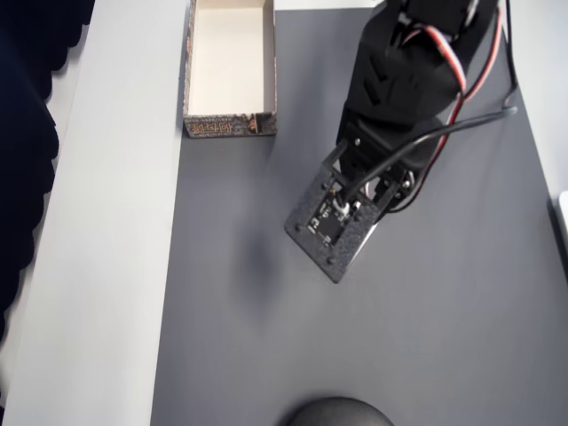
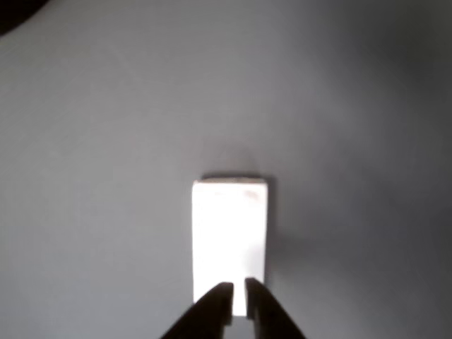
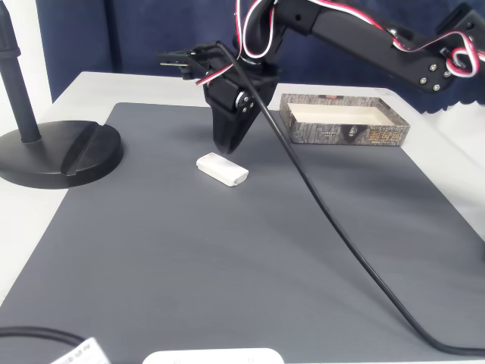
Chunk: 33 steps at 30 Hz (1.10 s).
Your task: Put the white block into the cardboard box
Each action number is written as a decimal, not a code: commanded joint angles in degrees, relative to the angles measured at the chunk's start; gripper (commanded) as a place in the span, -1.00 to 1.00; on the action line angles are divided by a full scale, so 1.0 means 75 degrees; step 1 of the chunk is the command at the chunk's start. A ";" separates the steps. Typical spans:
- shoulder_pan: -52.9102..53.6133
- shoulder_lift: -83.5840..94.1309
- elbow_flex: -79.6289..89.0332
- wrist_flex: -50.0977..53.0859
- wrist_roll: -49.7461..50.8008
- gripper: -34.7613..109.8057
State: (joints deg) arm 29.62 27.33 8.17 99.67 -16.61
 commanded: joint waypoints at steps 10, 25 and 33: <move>0.0199 0.1148 0.0340 0.0023 0.0070 -0.54; 0.0293 0.1324 0.0340 0.0023 0.0035 -0.50; 0.0410 0.1383 0.0434 0.0000 0.0387 -0.34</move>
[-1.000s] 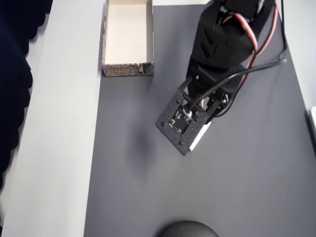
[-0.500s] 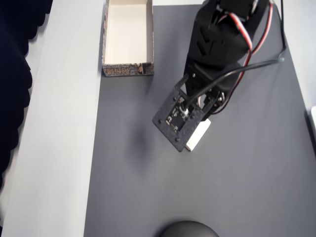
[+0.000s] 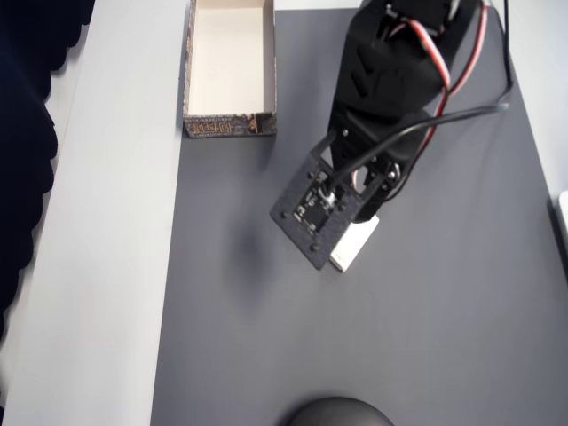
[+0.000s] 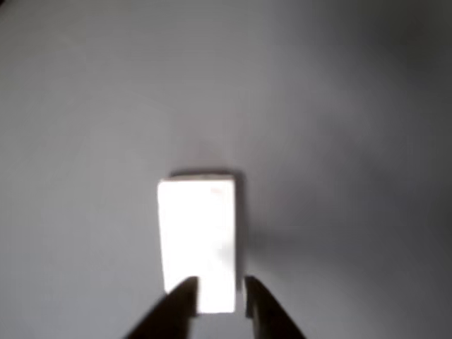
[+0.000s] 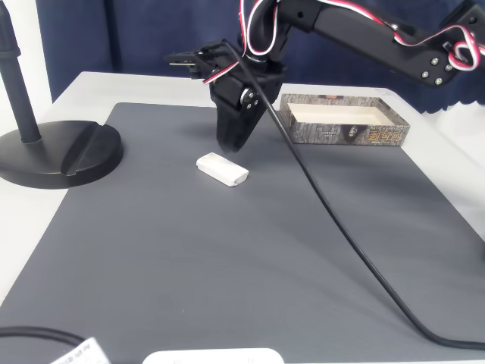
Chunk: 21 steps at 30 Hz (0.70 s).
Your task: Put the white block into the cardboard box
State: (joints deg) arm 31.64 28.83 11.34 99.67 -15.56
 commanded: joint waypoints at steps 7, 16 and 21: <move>0.0176 0.1230 -0.0023 -0.0012 0.0398 -0.21; 0.0176 0.1184 -0.0047 -0.0023 0.0902 -0.11; 0.0152 0.1148 -0.0047 -0.0023 0.0797 -0.09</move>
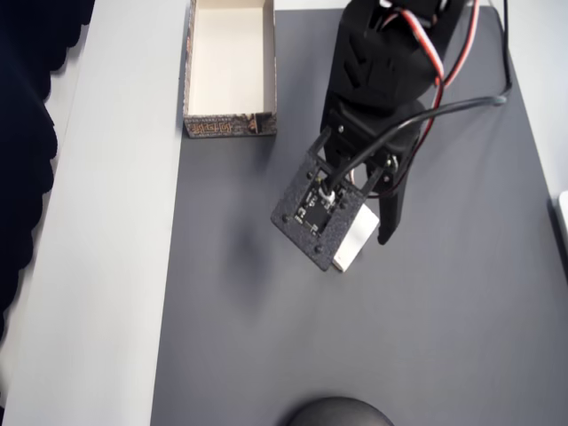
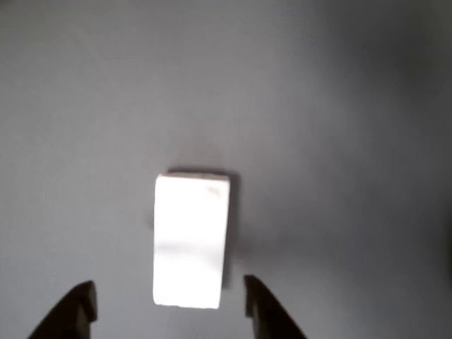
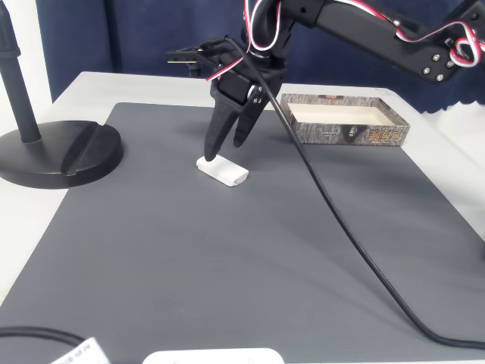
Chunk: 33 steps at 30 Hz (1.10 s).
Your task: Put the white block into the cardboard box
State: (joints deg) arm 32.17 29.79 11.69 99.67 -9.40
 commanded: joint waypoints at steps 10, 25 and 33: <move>0.0105 0.0738 -0.0234 -0.0023 -0.0047 -0.10; 0.0047 -0.0094 -0.0680 -0.0023 0.0023 -0.09; 0.0047 -0.0258 -0.0738 -0.0023 0.0035 -0.10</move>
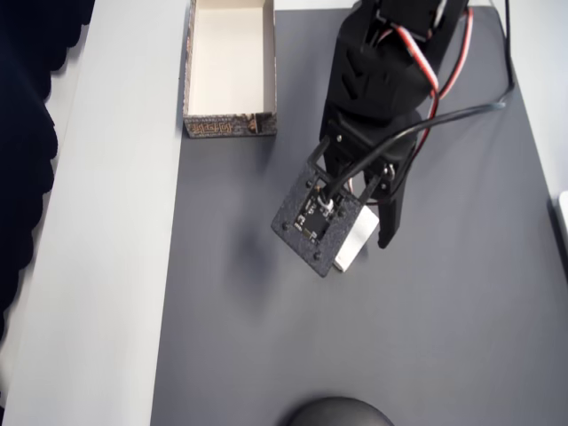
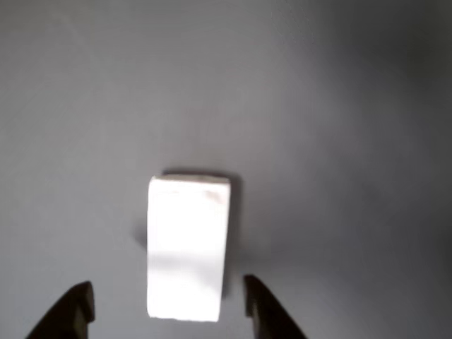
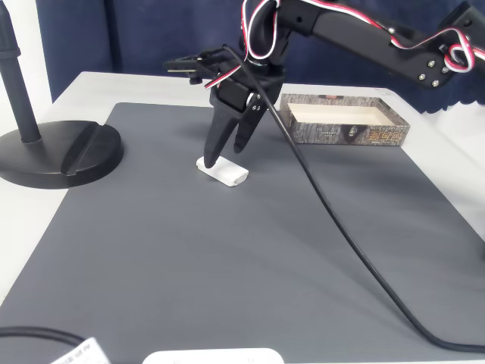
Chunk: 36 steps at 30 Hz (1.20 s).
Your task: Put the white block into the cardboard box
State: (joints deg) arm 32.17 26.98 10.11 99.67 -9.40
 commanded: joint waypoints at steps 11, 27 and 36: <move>0.0012 -0.0211 -0.0715 -0.0047 0.0000 -0.11; 0.0000 -0.0457 -0.0879 -0.0187 0.0035 -0.13; 0.0000 -0.0480 -0.0891 -0.0387 0.0070 -0.15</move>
State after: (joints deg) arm 32.17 22.94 7.47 97.73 -9.40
